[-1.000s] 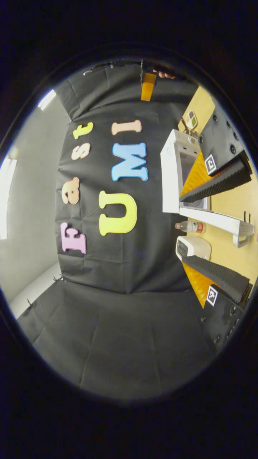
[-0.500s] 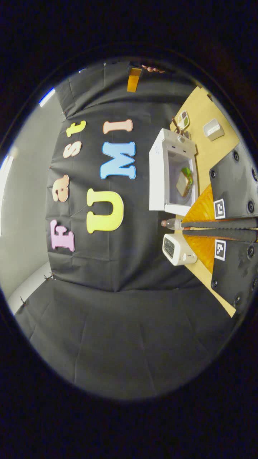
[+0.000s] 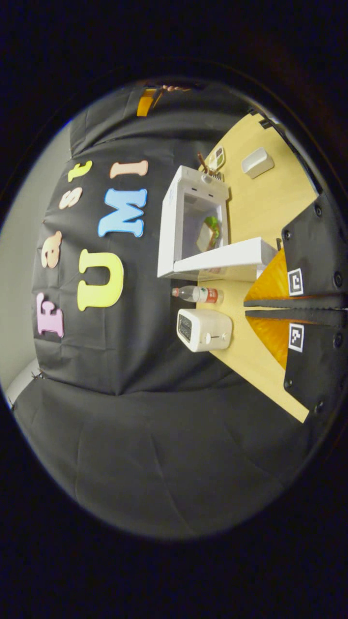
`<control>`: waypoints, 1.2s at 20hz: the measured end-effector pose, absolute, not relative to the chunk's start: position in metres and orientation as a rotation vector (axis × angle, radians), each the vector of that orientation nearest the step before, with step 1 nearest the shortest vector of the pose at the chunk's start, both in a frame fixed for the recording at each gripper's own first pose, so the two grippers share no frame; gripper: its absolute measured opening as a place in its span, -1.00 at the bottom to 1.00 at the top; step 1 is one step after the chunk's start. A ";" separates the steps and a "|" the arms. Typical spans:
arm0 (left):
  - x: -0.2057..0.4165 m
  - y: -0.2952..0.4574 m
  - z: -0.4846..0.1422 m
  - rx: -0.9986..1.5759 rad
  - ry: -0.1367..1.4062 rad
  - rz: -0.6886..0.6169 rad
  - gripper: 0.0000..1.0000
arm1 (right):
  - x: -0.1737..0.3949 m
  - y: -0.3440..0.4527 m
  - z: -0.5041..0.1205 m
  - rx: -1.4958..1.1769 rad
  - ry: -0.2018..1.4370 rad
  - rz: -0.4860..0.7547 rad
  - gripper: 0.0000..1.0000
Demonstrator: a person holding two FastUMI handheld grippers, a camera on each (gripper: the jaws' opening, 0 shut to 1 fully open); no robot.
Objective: Open the microwave oven with the left hand, put the food in, and close the microwave oven.
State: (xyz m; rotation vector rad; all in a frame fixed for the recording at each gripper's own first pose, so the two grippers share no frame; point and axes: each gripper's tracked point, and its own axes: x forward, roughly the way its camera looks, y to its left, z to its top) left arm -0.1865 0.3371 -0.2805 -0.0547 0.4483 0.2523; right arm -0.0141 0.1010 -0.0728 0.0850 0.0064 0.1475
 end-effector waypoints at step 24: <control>-0.112 0.127 -0.295 -0.082 0.488 -0.112 -0.87 | -0.011 0.057 -0.075 0.092 0.002 0.090 0.92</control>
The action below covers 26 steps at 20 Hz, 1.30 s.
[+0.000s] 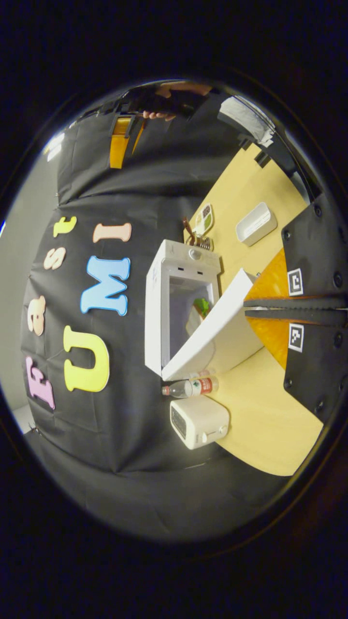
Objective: Open the microwave oven with the left hand, put the food in, and close the microwave oven.
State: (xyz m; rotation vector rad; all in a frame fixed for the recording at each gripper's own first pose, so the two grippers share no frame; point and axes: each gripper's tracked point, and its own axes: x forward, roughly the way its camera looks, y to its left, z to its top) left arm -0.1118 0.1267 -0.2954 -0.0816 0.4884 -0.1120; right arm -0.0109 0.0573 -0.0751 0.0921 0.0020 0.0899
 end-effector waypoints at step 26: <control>0.041 0.008 -0.314 -0.077 0.522 -0.261 -0.86 | 0.044 -0.026 -0.078 0.017 0.022 0.008 0.92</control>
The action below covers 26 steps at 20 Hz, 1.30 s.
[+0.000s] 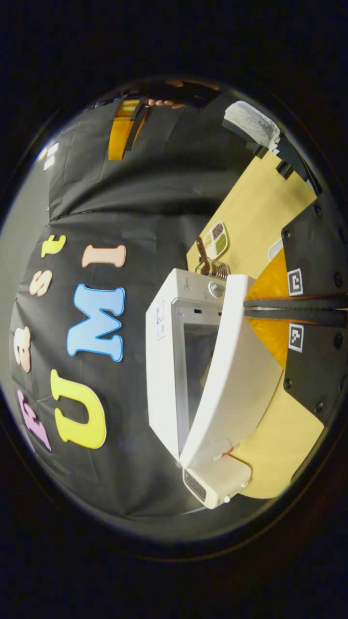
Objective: Open the microwave oven with the left hand, put the food in, and close the microwave oven.
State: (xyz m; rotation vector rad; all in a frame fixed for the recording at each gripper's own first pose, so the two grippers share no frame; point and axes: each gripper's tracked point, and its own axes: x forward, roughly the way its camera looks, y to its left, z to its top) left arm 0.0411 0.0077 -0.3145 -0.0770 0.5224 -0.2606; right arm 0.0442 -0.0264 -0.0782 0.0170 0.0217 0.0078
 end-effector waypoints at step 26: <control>0.170 -0.011 -0.333 -0.063 0.516 -0.156 -0.86 | 0.092 -0.102 -0.098 -0.018 0.072 -0.045 0.92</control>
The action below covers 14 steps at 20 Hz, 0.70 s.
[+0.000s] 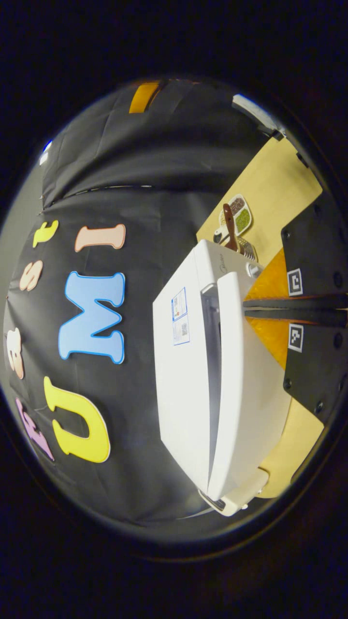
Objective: Open the microwave oven with the left hand, put the food in, and close the microwave oven.
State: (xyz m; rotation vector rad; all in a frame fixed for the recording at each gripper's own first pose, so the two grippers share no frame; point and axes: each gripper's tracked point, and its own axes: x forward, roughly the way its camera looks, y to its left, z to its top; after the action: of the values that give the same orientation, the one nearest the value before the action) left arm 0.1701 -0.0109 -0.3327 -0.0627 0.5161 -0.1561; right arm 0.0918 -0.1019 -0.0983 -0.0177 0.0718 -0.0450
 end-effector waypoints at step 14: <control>0.191 -0.008 -0.340 -0.107 0.539 -0.128 -0.86 | 0.092 -0.104 -0.103 -0.043 0.081 -0.055 0.92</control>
State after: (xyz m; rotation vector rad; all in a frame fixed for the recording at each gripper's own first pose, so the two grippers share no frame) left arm 0.1906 -0.0084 -0.3398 -0.1075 0.5385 -0.1277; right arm 0.0915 -0.1041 -0.1032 -0.0430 0.0812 -0.0550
